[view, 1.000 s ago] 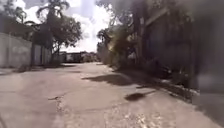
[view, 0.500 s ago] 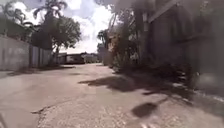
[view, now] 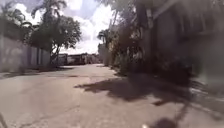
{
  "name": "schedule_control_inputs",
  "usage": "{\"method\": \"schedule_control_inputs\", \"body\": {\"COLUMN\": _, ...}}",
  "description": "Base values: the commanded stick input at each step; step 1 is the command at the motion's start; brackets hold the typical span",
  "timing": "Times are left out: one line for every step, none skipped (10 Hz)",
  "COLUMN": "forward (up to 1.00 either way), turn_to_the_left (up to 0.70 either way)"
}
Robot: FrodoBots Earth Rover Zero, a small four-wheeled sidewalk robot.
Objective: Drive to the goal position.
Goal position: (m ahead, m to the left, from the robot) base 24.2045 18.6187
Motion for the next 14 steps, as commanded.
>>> {"method": "schedule_control_inputs", "body": {"forward": 0.70, "turn_to_the_left": 0.00}}
{"method": "schedule_control_inputs", "body": {"forward": 0.70, "turn_to_the_left": 0.00}}
{"method": "schedule_control_inputs", "body": {"forward": 0.70, "turn_to_the_left": 0.00}}
{"method": "schedule_control_inputs", "body": {"forward": 0.70, "turn_to_the_left": 0.00}}
{"method": "schedule_control_inputs", "body": {"forward": 0.70, "turn_to_the_left": 0.00}}
{"method": "schedule_control_inputs", "body": {"forward": 0.70, "turn_to_the_left": 0.00}}
{"method": "schedule_control_inputs", "body": {"forward": 0.70, "turn_to_the_left": 0.00}}
{"method": "schedule_control_inputs", "body": {"forward": 0.70, "turn_to_the_left": 0.00}}
{"method": "schedule_control_inputs", "body": {"forward": 0.70, "turn_to_the_left": 0.00}}
{"method": "schedule_control_inputs", "body": {"forward": 0.70, "turn_to_the_left": 0.00}}
{"method": "schedule_control_inputs", "body": {"forward": 0.70, "turn_to_the_left": 0.00}}
{"method": "schedule_control_inputs", "body": {"forward": 0.70, "turn_to_the_left": 0.00}}
{"method": "schedule_control_inputs", "body": {"forward": 0.70, "turn_to_the_left": 0.00}}
{"method": "schedule_control_inputs", "body": {"forward": 0.70, "turn_to_the_left": 0.00}}
